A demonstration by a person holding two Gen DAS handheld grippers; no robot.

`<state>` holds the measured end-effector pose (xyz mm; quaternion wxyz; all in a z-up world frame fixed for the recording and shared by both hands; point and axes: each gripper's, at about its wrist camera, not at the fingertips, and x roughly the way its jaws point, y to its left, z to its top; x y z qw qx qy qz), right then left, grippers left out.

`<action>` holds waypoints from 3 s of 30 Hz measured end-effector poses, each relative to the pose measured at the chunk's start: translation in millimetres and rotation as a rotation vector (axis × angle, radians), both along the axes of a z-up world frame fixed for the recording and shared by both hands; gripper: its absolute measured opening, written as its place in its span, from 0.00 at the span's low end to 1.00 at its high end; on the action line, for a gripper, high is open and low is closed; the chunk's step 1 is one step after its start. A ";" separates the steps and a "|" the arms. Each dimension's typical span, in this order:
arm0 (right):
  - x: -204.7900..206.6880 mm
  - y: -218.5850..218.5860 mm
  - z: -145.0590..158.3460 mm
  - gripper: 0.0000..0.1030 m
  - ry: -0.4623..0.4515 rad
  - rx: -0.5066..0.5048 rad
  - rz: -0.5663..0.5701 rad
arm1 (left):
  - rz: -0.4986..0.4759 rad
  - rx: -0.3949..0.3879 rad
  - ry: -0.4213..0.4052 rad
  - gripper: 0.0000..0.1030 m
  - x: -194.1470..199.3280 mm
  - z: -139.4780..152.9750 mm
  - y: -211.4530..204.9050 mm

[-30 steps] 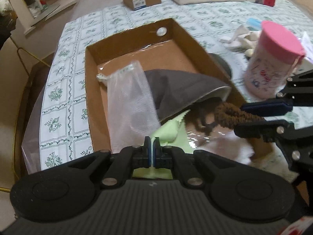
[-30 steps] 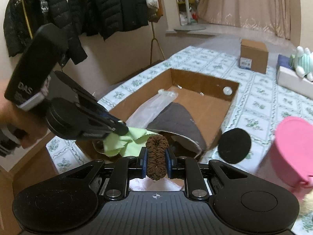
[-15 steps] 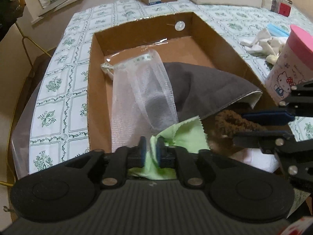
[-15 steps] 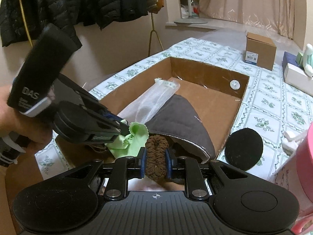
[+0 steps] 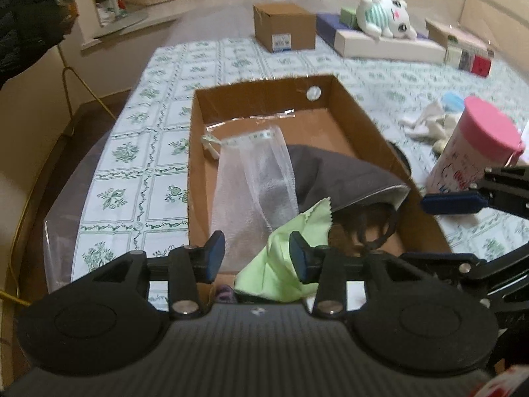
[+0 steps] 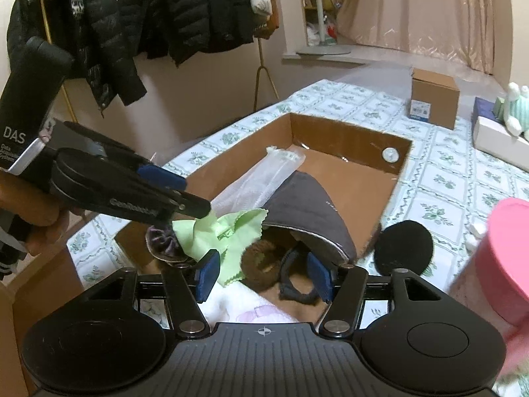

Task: Organize soft objects
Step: 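Open both tools to drop the green cloth and hair tie into the box, then withdraw both tools from the box back toward the remaining items, then grasp the blue face mask with the right tool while the left tool approaches the white cloth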

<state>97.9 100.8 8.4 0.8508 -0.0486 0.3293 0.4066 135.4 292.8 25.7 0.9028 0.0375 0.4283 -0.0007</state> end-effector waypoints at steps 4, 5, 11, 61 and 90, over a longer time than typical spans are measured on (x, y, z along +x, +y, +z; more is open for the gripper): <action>-14.5 -18.9 11.4 0.58 -0.009 0.027 -0.033 | 0.060 -0.044 -0.050 0.45 -19.9 11.3 -3.8; -18.5 -23.9 14.4 0.58 -0.013 0.029 -0.040 | 0.071 -0.058 -0.060 0.45 -25.2 13.4 -6.4; -39.6 -54.7 28.8 0.58 -0.024 0.052 -0.084 | 0.111 -0.068 -0.106 0.48 -50.2 21.7 -35.0; -76.5 -308.6 32.5 0.78 0.089 0.121 -0.629 | -0.052 -0.120 -0.175 0.86 -76.7 25.0 -232.8; 1.9 -310.7 61.7 0.78 0.035 0.026 -0.470 | -0.311 0.024 -0.132 0.86 22.4 64.4 -162.7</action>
